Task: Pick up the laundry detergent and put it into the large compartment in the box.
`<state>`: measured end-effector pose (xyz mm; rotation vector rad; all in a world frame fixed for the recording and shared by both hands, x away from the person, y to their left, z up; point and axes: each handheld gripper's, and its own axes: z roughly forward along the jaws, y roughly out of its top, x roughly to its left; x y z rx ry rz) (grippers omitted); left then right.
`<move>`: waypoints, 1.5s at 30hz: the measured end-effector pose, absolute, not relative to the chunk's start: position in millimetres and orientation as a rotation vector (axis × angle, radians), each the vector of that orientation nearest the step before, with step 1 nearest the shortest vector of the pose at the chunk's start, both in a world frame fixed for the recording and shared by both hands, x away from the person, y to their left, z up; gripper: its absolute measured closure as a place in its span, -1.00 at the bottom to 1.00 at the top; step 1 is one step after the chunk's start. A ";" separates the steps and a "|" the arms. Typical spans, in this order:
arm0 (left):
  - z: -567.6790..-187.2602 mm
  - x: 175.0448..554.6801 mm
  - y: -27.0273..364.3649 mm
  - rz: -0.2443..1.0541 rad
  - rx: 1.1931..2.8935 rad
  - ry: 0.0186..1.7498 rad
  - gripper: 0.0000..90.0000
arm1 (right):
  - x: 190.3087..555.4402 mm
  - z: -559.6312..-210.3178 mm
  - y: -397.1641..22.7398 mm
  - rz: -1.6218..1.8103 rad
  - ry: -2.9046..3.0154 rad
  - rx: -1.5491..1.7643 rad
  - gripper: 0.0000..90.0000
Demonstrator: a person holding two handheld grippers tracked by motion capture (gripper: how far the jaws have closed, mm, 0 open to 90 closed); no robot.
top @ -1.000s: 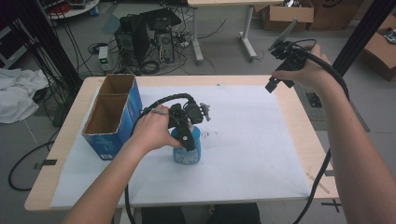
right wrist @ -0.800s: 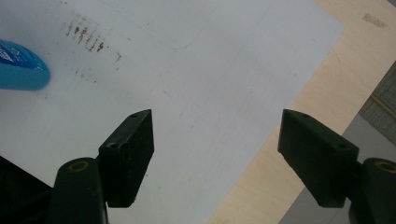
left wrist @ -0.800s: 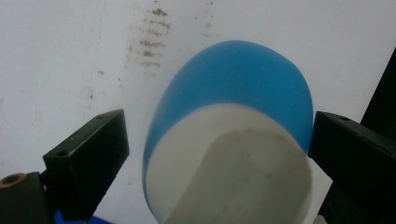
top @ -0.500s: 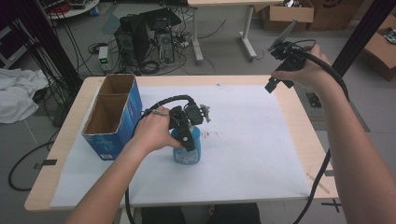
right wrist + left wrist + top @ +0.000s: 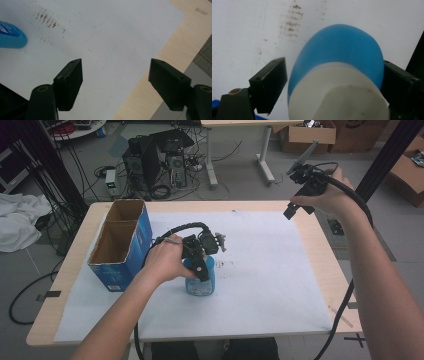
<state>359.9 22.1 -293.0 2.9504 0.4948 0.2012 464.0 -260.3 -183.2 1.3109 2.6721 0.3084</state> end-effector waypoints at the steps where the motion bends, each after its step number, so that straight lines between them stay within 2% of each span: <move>1: -292.8 360.2 22.2 0.201 2.957 0.492 -0.65 | 464.1 -183.2 -260.3 0.308 2.673 1.308 -0.38; 7: -292.8 360.3 22.0 0.204 2.948 0.502 -0.59 | 464.1 -183.4 -260.1 0.309 2.673 1.308 -0.38; 16: -292.4 361.3 22.7 0.185 2.955 0.494 -0.36 | 464.0 -183.4 -261.5 0.316 2.672 1.310 -0.38; 25: -292.4 361.9 22.2 0.173 2.956 0.484 -0.33 | 464.4 -184.2 -261.0 0.319 2.673 1.311 -0.38; 30: -289.2 364.6 26.5 0.139 2.970 0.470 -0.24 | 464.7 -184.2 -261.8 0.319 2.673 1.308 -0.38; 45: -287.2 362.8 25.5 0.114 2.971 0.520 -0.20 | 464.5 -183.3 -260.4 0.327 2.672 1.308 -0.37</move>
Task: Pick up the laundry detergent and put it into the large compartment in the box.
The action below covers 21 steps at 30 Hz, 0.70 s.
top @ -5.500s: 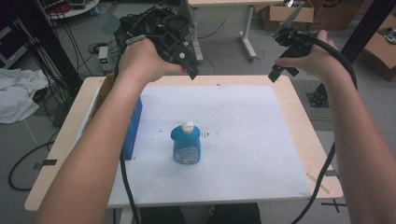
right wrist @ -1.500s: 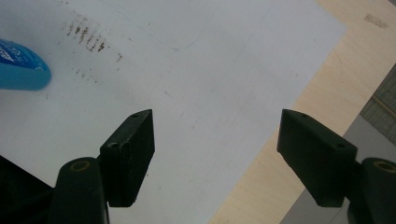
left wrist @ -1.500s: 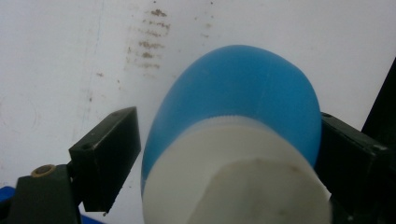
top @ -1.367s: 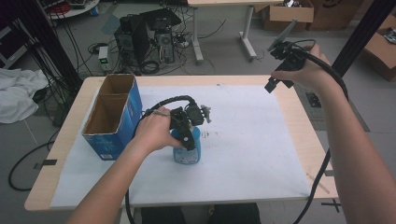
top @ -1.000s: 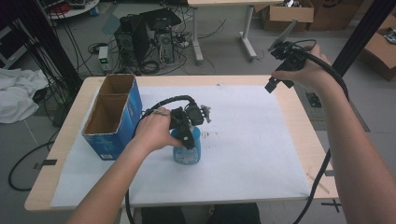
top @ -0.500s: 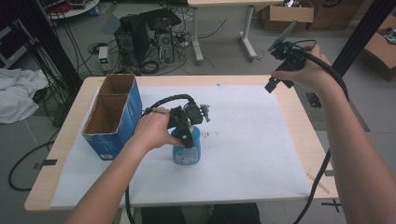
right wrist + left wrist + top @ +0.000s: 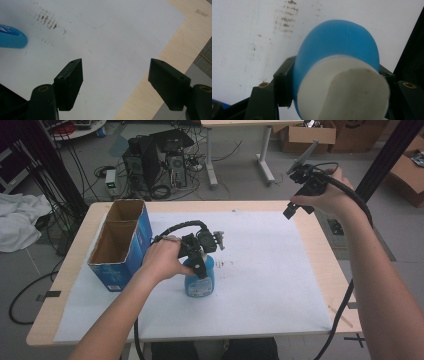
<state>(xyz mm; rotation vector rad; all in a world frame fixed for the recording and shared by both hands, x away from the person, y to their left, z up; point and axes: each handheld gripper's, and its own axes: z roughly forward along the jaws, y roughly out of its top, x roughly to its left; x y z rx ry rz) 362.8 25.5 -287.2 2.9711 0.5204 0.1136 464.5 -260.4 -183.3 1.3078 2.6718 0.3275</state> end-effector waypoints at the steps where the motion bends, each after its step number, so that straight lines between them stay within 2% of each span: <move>1: -286.8 362.6 25.0 0.119 2.975 0.523 -0.20 | 464.4 -183.2 -259.9 0.325 2.671 1.311 -0.37; 11: -264.6 364.3 24.6 0.148 2.969 0.618 -0.18 | 464.5 -181.5 -257.5 0.328 2.674 1.300 -0.37; 21: -223.8 371.1 38.3 0.216 2.909 0.842 -0.18 | 463.5 -179.2 -258.5 0.337 2.670 1.296 -0.37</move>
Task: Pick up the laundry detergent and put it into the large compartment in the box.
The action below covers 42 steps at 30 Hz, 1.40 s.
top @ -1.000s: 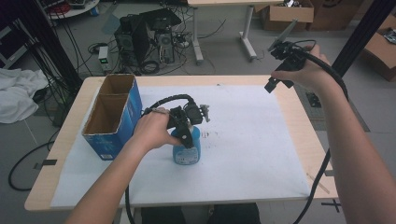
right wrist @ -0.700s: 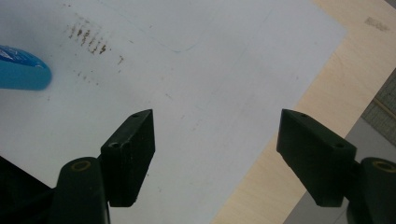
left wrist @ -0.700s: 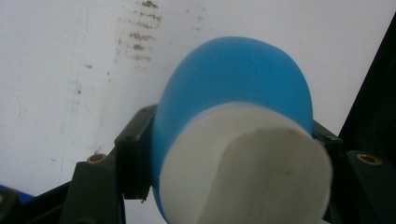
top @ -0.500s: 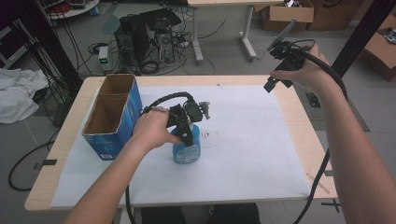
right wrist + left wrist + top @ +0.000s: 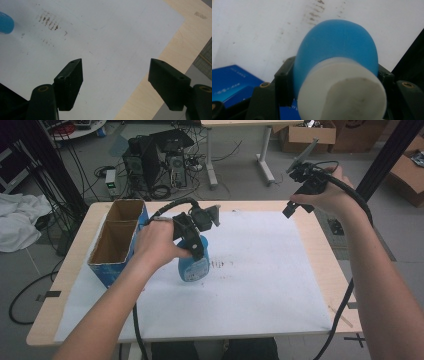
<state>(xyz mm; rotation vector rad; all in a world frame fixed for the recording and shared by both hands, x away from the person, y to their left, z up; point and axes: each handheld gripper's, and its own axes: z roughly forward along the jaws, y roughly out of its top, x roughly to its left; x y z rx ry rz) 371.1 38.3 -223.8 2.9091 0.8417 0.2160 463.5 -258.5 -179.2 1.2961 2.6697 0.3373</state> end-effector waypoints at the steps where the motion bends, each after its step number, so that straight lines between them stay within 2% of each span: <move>1: -219.1 372.3 41.0 0.216 2.891 0.879 -0.18 | 463.5 -179.1 -258.5 0.339 2.669 1.297 -0.37; 13: -156.8 387.3 84.3 0.192 2.680 1.322 -0.18 | 463.4 -178.2 -259.2 0.349 2.670 1.295 -0.37; 25: -113.0 398.3 139.8 0.168 2.490 1.621 -0.18 | 463.4 -177.7 -260.1 0.344 2.670 1.298 -0.37; 42: -93.3 398.7 216.5 0.226 2.196 1.997 -0.17 | 463.2 -175.3 -263.0 0.344 2.666 1.302 -0.37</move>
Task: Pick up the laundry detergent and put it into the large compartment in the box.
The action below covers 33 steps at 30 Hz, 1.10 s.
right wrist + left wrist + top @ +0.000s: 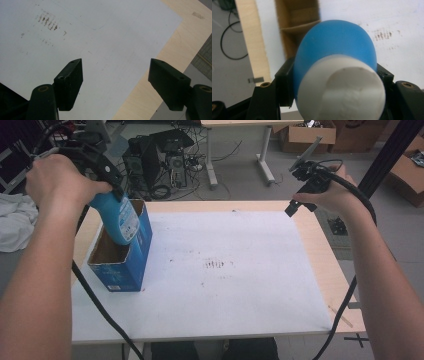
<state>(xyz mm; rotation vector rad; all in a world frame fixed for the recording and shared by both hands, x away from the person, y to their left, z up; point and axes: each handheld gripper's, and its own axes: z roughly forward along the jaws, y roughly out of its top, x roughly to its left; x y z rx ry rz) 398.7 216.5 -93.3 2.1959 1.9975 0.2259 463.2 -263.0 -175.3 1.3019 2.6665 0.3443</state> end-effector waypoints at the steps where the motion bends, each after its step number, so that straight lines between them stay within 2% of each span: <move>1: -93.2 398.4 219.9 0.227 2.183 2.013 -0.17 | 463.5 -175.3 -263.0 0.346 2.667 1.295 -0.37; 7: -95.1 396.3 234.2 0.251 2.129 2.080 -0.17 | 463.6 -175.8 -263.0 0.342 2.664 1.300 -0.37; 16: -106.0 397.9 238.9 0.267 2.135 2.108 -0.17 | 464.0 -177.0 -263.2 0.335 2.667 1.302 -0.37; 33: -158.9 408.5 242.8 0.202 2.151 2.130 -0.17 | 466.7 -185.0 -265.9 0.326 2.673 1.311 -0.38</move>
